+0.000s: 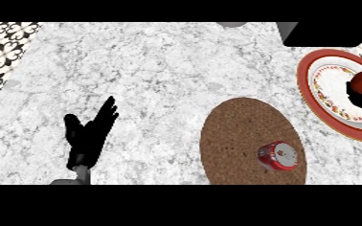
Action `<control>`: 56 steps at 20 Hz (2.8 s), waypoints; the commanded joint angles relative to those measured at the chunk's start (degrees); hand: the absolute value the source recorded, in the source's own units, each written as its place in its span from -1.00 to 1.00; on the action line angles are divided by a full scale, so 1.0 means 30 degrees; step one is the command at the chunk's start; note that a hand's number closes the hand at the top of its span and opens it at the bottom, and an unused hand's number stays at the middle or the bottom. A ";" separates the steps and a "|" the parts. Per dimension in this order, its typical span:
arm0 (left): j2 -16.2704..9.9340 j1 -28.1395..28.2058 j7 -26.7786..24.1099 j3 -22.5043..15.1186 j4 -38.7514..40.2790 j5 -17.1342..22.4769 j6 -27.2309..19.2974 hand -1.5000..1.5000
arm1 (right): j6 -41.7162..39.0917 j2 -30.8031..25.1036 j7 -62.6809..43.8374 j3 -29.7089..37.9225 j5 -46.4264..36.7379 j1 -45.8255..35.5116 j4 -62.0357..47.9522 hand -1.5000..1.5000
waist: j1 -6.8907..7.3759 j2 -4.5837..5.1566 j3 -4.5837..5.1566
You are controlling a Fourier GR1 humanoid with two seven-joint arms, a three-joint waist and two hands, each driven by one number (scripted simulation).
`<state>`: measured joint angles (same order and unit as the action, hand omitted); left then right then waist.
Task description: Pick the bell pepper from the placemat and place it in the plate
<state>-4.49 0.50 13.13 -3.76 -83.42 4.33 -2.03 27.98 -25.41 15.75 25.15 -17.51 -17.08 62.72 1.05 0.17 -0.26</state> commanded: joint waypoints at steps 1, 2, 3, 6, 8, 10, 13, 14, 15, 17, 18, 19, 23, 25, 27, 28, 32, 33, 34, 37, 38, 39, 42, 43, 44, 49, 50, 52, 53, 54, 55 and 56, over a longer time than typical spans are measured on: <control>-0.0157 0.0536 0.0181 -0.0113 -0.0144 0.0245 0.0561 0.00 | -0.0047 -0.1292 0.3244 0.1185 0.0743 -0.3166 -0.6011 1.00 | 0.0330 0.0134 0.0026; 0.0308 0.0175 -0.0511 -0.0239 0.0803 -0.0199 0.0114 0.00 | -0.1007 -0.2564 0.2920 0.1721 0.1135 -0.3786 -0.6868 1.00 | 0.0208 0.0141 0.0037; 0.0565 0.0983 -0.0224 -0.0639 -0.0547 -0.0321 -0.0197 0.00 | -0.1530 -0.2977 0.4044 0.2117 0.1556 -0.3679 -0.7835 1.00 | 0.0208 0.0097 0.0032; -0.0069 -0.0740 -0.0190 0.0084 0.0945 -0.0113 0.0317 0.00 | -0.0970 -0.3748 0.0658 0.1178 -0.0313 -0.4642 -1.0338 1.00 | 0.0535 0.0320 0.0043; -0.0031 -0.0233 0.0387 -0.0261 -0.0183 0.0024 0.0451 0.00 | -0.1539 -0.4195 0.0653 -0.0037 -0.1740 -0.3953 -1.1634 -1.00 | 0.0850 0.0358 0.0017; -0.0297 -0.0819 -0.0012 -0.0030 0.0628 0.0092 0.0842 0.00 | -0.2381 -0.4385 0.0648 -0.0591 -0.2221 -0.4898 -1.2997 -1.00 | 0.1057 0.0530 -0.0010; 0.0335 -0.0665 -0.0090 -0.0306 0.0529 -0.0013 0.0429 0.00 | -0.3858 -0.4243 0.1676 -0.0461 -0.1878 -0.6032 -1.4596 -1.00 | 0.0985 0.0438 -0.0038; 0.0088 -0.0637 0.0061 -0.0232 0.0634 0.0167 0.0792 0.00 | -0.4442 -0.4325 0.2237 -0.0305 -0.1648 -0.6337 -1.4787 -1.00 | 0.1008 0.0459 -0.0050; 0.0572 -0.0910 -0.0153 -0.0637 0.0553 -0.0288 0.0313 0.00 | -0.4262 -0.4250 0.2972 0.0219 -0.1218 -0.6454 -1.5071 -1.00 | 0.0914 0.0466 -0.0066; 0.0033 -0.0577 -0.0243 -0.0031 0.0872 0.0036 0.0620 0.00 | -0.5224 -0.4230 0.4618 0.0817 -0.0491 -0.6303 -1.5283 -1.00 | 0.0729 0.0421 -0.0060; 0.0381 -0.0524 -0.0288 -0.0202 0.0783 -0.0023 0.0386 0.00 | -0.4448 -0.3407 0.5402 0.1167 -0.0164 -0.6230 -1.5249 -1.00 | 0.0823 0.0467 -0.0086; -0.0102 -0.0082 -0.0469 0.0193 0.0433 0.0142 0.0557 0.00 | -0.5166 -0.4031 0.6235 0.1773 0.0414 -0.5770 -1.5276 -1.00 | 0.0877 0.0491 -0.0122; 0.0102 -0.0620 -0.0453 0.0183 0.1296 0.0167 0.0629 0.00 | -0.6338 -0.4398 0.6982 0.3585 0.2318 -0.7066 -1.5437 -1.00 | 0.0570 0.0445 -0.0071; -0.0143 -0.0533 0.0225 0.0161 0.0258 0.0088 0.0483 0.00 | -0.6999 -0.4777 0.7579 0.4415 0.3114 -0.6706 -1.5869 -1.00 | 0.0488 0.0322 -0.0064; 0.0395 -0.0325 -0.0235 -0.0302 0.0577 -0.0124 0.0402 0.00 | -0.7656 -0.5343 0.7145 0.4781 0.3438 -0.6917 -1.6519 -1.00 | 0.0479 0.0336 -0.0042; 0.0020 -0.0797 -0.0091 0.0452 0.0872 0.0329 0.0532 0.00 | -0.8408 -0.5514 0.8012 0.5051 0.3730 -0.5996 -1.6658 -1.00 | 0.0271 0.0308 -0.0033; -0.0049 0.0260 0.0344 0.0227 -0.0443 0.0301 0.0447 0.00 | -1.1863 -0.6876 0.7626 0.5259 0.4129 -0.5060 -1.7519 -1.00 | 0.0318 0.0212 -0.0035; 0.0436 0.0397 -0.0566 -0.0036 0.0545 -0.0011 0.0293 0.00 | -1.3162 -0.6837 0.8583 0.5274 0.4264 -0.4174 -1.7439 -1.00 | 0.0057 0.0188 -0.0018; 0.0263 -0.0282 -0.0341 0.0053 0.0822 -0.0106 0.0322 0.00 | -1.4132 -0.7450 0.7996 0.5258 0.4292 -0.4645 -1.7543 -1.00 | 0.0121 0.0245 -0.0033; 0.0187 0.1280 -0.0765 -0.0064 -0.0066 -0.0128 0.0391 0.00 | -1.5836 -0.7659 0.9018 0.4875 0.4079 -0.3333 -1.7546 -1.00 | 0.0113 0.0124 -0.0009; -0.0036 0.0395 0.0380 0.0238 -0.0369 0.0257 0.0455 0.00 | -1.6679 -0.7901 0.9911 0.4817 0.3983 -0.2419 -1.7576 -1.00 | 0.0036 0.0155 -0.0039; -0.0027 0.0669 0.0313 0.0134 -0.0461 0.0053 0.0338 0.00 | -1.7124 -0.7930 1.0244 0.4613 0.3872 -0.2250 -1.7412 -1.00 | 0.0017 0.0113 -0.0016; 0.0142 -0.0056 -0.0439 0.0480 0.1019 0.0014 0.0303 0.00 | -1.8495 -0.8731 1.0902 0.4383 0.3689 -0.1106 -1.7537 -1.00 | -0.0134 0.0152 -0.0018; 0.0065 0.0091 0.0228 0.0305 0.0046 -0.0127 0.0098 0.00 | -1.7740 -0.8322 1.1154 0.4256 0.3546 -0.1017 -1.7558 -1.00 | 0.0020 0.0140 -0.0031; 0.0187 0.0533 0.0319 -0.0018 -0.0557 -0.0126 0.0214 0.00 | -1.7499 -0.8086 1.1797 0.3865 0.3237 -0.0446 -1.7206 -1.00 | -0.0044 0.0077 -0.0008; 0.0242 0.0471 -0.1410 0.0377 0.1574 -0.0136 0.0652 0.00 | -1.7365 -0.7547 1.3414 0.3312 0.2898 0.1278 -1.6956 -1.00 | -0.0231 0.0056 0.0011; -0.0015 0.1529 0.0080 0.0068 -0.0928 0.0143 0.0731 0.00 | -1.7285 -0.8537 1.2398 0.3493 0.3032 0.0627 -1.7177 -1.00 | 0.0018 0.0034 -0.0011; -0.0431 0.0052 0.0994 0.0809 -0.0441 0.0449 0.0708 0.00 | -1.7087 -0.7948 1.3177 0.3088 0.2887 0.1406 -1.6786 -1.00 | -0.0202 0.0005 0.0024; -0.0164 0.0126 0.0975 0.0651 -0.0417 0.0110 0.0270 0.00 | -1.6867 -0.8258 1.2714 0.3077 0.2899 0.0946 -1.6880 -1.00 | -0.0144 0.0019 0.0018; -0.0277 0.0525 -0.0895 0.0968 0.0803 0.0239 0.0876 0.00 | -1.7241 -0.8533 1.2588 0.3126 0.3018 0.1102 -1.7027 -1.00 | -0.0169 0.0026 0.0026; 0.0076 0.0325 -0.1047 0.0507 0.1185 -0.0290 0.0543 0.00 | -1.6968 -0.7979 1.3603 0.3177 0.3033 0.1530 -1.7017 -1.00 | -0.0201 0.0046 0.0007; 0.0551 0.0299 -0.0514 0.0258 0.0867 -0.0262 0.0203 0.00 | -1.7037 -0.7857 1.3529 0.3092 0.3151 0.1648 -1.6779 -1.00 | -0.0252 0.0005 0.0030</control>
<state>-4.40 1.27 11.73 -2.09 -82.96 4.43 -0.51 -18.92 -49.63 50.01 34.83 -8.35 -14.21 12.36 0.55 0.08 -0.33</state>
